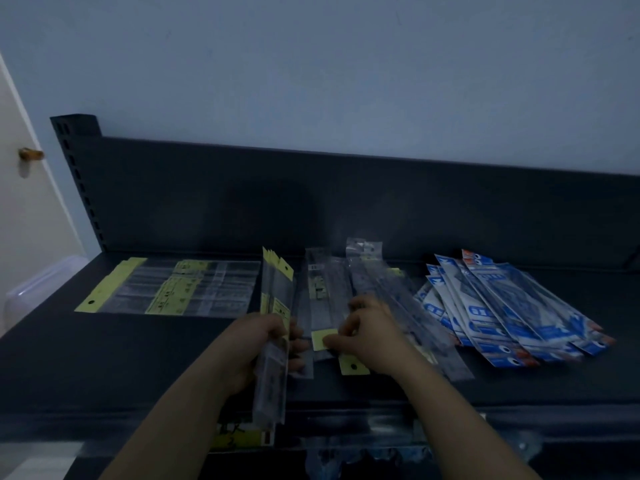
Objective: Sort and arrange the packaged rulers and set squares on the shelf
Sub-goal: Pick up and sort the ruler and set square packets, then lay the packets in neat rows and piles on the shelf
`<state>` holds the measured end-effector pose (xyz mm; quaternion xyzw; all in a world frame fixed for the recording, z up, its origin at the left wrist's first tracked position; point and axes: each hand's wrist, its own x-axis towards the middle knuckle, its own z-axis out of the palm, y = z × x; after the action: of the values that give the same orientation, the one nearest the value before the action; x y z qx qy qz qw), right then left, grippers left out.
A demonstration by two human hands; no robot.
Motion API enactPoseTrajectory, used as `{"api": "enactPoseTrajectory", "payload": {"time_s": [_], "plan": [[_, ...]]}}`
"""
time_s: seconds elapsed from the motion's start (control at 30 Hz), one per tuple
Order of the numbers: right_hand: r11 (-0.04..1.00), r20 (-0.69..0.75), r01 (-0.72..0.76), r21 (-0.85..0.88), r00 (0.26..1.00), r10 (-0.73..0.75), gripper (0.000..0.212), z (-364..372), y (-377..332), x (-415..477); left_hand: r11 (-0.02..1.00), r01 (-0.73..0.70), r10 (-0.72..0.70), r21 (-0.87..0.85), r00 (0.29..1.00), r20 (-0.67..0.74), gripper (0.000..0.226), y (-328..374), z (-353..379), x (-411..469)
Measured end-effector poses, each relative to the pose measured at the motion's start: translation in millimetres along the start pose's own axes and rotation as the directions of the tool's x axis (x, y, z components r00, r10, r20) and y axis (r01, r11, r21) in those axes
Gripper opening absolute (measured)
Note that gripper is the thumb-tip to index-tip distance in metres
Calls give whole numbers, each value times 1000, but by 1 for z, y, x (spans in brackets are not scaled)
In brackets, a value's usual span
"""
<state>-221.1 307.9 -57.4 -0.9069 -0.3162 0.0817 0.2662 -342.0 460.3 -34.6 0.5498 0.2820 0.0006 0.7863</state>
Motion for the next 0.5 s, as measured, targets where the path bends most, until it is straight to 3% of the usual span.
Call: {"api": "enactPoseTrajectory", "payload": {"time_s": [0.1,0.23,0.27,0.3,0.37,0.4,0.43,0.5], "plan": [[973,-35,-19,230,999,28,25,-10,0,-6,1000,9,-9,-10,1000,19,19,0,-1,-3],[853,-243,-9,521,957,158,18,-29,9,-16,999,10,-8,-39,999,48,21,0,-4,-2],[763,-253,12,646,947,199,22,-36,12,-16,998,5,-2,-55,998,58,21,0,-4,-2],[607,-233,41,794,942,241,20,-44,15,-16,997,-1,7,-81,997,78,21,0,-4,-3],[181,-147,104,978,959,242,9,-60,21,-20,989,-8,22,-147,995,98,21,0,-5,-3],[34,-134,130,991,966,222,15,-69,25,-23,984,-7,24,-181,996,91,19,0,-5,-2],[-53,-125,139,989,970,210,21,-76,28,-25,978,-4,23,-207,996,88,15,1,-5,-1],[-122,-139,162,979,974,180,35,-89,30,-33,969,-5,31,-245,994,100,15,3,-5,0]]}}
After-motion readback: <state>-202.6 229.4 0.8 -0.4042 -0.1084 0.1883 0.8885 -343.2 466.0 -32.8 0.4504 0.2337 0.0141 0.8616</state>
